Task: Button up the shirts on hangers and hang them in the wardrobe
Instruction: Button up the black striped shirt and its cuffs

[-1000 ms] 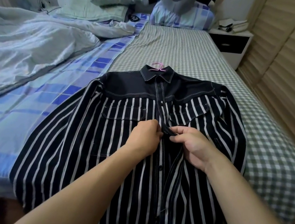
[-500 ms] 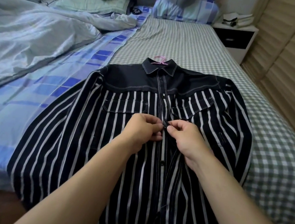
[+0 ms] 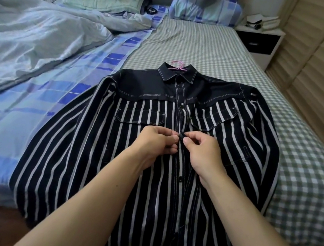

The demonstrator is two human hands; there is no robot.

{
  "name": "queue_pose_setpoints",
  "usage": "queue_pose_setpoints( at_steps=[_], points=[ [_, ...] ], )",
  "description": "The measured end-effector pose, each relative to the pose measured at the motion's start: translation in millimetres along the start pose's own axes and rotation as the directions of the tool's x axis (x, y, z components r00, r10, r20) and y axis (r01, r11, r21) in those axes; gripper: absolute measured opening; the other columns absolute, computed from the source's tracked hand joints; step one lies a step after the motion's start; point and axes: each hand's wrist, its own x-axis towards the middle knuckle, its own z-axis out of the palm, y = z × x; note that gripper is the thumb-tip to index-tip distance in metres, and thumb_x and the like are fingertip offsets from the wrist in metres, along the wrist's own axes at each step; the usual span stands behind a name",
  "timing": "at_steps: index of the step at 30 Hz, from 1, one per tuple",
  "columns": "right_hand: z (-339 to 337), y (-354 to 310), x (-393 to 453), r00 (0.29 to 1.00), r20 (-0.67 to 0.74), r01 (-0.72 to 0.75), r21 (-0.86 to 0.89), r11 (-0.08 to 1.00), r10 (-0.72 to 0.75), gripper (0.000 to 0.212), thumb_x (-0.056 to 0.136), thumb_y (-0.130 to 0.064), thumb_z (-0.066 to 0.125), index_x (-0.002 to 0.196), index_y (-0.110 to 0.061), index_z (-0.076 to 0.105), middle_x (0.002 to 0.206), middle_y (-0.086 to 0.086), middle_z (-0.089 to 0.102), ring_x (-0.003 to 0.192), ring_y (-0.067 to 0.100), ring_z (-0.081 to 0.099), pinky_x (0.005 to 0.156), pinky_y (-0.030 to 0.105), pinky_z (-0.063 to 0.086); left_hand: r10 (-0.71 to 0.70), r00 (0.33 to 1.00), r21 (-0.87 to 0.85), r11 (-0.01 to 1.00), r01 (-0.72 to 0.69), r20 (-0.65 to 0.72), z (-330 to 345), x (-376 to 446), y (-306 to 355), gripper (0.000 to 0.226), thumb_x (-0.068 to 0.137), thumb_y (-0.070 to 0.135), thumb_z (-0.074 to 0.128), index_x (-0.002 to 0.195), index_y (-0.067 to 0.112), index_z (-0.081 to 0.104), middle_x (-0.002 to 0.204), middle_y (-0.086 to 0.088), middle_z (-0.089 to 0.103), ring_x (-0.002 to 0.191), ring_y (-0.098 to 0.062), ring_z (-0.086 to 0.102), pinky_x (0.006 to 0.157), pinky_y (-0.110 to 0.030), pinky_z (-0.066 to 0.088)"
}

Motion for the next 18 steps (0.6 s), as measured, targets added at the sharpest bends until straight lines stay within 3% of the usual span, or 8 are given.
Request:
queue_pose_setpoints(
  at_steps=[4, 9, 14, 16, 18],
  points=[
    [1.3, -1.3, -1.1, 1.0, -0.017, 0.025, -0.023, 0.999, -0.026, 0.015, 0.097, -0.02, 0.065, 0.103, -0.029, 0.075, 0.098, -0.013, 0.072, 0.098, 0.002, 0.066, 0.094, 0.028, 0.054, -0.006, 1.0, -0.001, 1.0, 0.006, 0.004, -1.3, 0.2, -1.0, 0.006, 0.095, -0.003, 0.065, 0.095, -0.001, 0.07, 0.077, -0.009, 0.066, 0.062, -0.013, 0.064, 0.065, -0.024, 0.058],
    [-5.3, -3.7, -1.1, 0.997, 0.08, 0.016, -0.013, 1.0, -0.015, 0.022, 0.096, -0.017, 0.059, 0.101, -0.027, 0.078, 0.097, -0.011, 0.075, 0.093, 0.001, 0.068, 0.084, 0.02, 0.051, 0.014, 0.999, 0.007, 1.0, -0.014, -0.037, 3.5, -0.5, -6.3, 0.013, 0.099, -0.001, 0.056, 0.099, -0.002, 0.069, 0.082, -0.01, 0.071, 0.073, -0.017, 0.069, 0.075, -0.027, 0.06],
    [-10.5, -7.4, -2.2, 0.98, 0.188, -0.08, 0.076, 0.994, 0.065, 0.038, 0.095, 0.005, 0.043, 0.103, -0.018, 0.072, 0.099, 0.005, 0.074, 0.073, 0.01, 0.068, 0.058, 0.021, 0.05, 0.029, 0.999, 0.064, 0.998, -0.027, -0.032, 6.3, -1.1, -6.2, 0.035, 0.1, 0.035, 0.061, 0.1, 0.003, 0.076, 0.081, -0.012, 0.075, 0.077, -0.019, 0.07, 0.084, -0.035, 0.061],
    [-10.3, -7.0, -3.2, 0.975, 0.213, -0.084, 0.1, 0.991, 0.061, 0.036, 0.096, 0.007, 0.044, 0.108, -0.015, 0.07, 0.103, 0.008, 0.072, 0.071, 0.011, 0.071, 0.055, 0.021, 0.05, 0.058, 0.998, 0.139, 0.989, -0.054, -0.031, 4.5, -1.4, -7.1, 0.025, 0.099, 0.029, 0.064, 0.092, 0.009, 0.077, 0.078, -0.005, 0.076, 0.073, -0.015, 0.068, 0.074, -0.031, 0.058],
    [-10.9, -6.9, -3.5, 0.974, 0.218, -0.095, 0.117, 0.989, 0.068, 0.034, 0.096, 0.007, 0.046, 0.114, -0.012, 0.068, 0.107, 0.01, 0.071, 0.073, 0.013, 0.072, 0.055, 0.02, 0.051, 0.065, 0.996, 0.145, 0.988, -0.055, -0.06, 3.5, -1.1, -8.9, 0.02, 0.099, 0.023, 0.064, 0.087, 0.013, 0.077, 0.082, -0.004, 0.078, 0.077, -0.02, 0.071, 0.078, -0.034, 0.058]
  ],
)
